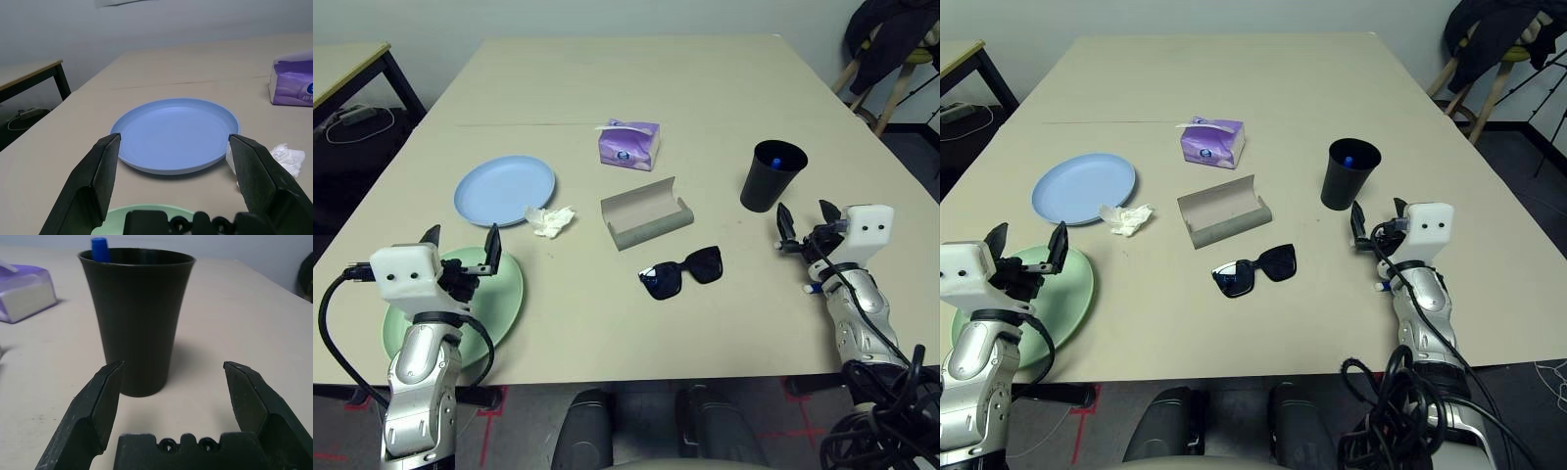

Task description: Organize and tidy the items on the table.

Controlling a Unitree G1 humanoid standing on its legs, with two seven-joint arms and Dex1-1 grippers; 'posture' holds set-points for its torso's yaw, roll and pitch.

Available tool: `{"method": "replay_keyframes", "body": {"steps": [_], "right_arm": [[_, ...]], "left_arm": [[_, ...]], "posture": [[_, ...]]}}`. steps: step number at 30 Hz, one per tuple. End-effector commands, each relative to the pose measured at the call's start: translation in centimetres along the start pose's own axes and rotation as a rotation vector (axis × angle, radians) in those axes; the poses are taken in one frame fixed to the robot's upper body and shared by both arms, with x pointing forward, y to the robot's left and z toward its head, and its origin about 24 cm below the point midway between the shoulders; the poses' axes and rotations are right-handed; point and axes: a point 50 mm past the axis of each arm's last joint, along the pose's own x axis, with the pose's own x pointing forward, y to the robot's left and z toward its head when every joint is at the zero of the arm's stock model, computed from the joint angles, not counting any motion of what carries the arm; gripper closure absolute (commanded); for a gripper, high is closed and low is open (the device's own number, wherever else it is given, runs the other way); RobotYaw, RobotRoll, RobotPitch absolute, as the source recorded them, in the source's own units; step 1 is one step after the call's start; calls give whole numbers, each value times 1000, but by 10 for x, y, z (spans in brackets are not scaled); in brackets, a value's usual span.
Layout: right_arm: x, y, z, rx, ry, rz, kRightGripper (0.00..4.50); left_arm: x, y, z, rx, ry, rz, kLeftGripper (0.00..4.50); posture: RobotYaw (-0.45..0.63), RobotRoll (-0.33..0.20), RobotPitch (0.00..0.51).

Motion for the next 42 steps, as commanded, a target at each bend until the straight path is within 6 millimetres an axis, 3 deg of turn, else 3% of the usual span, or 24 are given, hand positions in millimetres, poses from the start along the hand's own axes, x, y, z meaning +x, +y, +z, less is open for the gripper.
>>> {"method": "replay_keyframes", "body": {"steps": [1, 14, 28, 42], "right_arm": [[-3, 7, 10, -32, -26, 149, 38], [-11, 13, 46, -21, -62, 579, 38], [-29, 36, 41, -7, -2, 1048, 38], [-35, 47, 49, -111, -43, 1341, 38]], "left_arm": [[0, -2, -3, 6, 17, -13, 0], [8, -5, -2, -4, 8, -29, 0], [15, -6, 0, -3, -10, -43, 0], [18, -9, 0, -8, -12, -57, 0]], "posture": [[153, 0, 92], [121, 0, 81], [116, 0, 57], [119, 0, 49]]}}
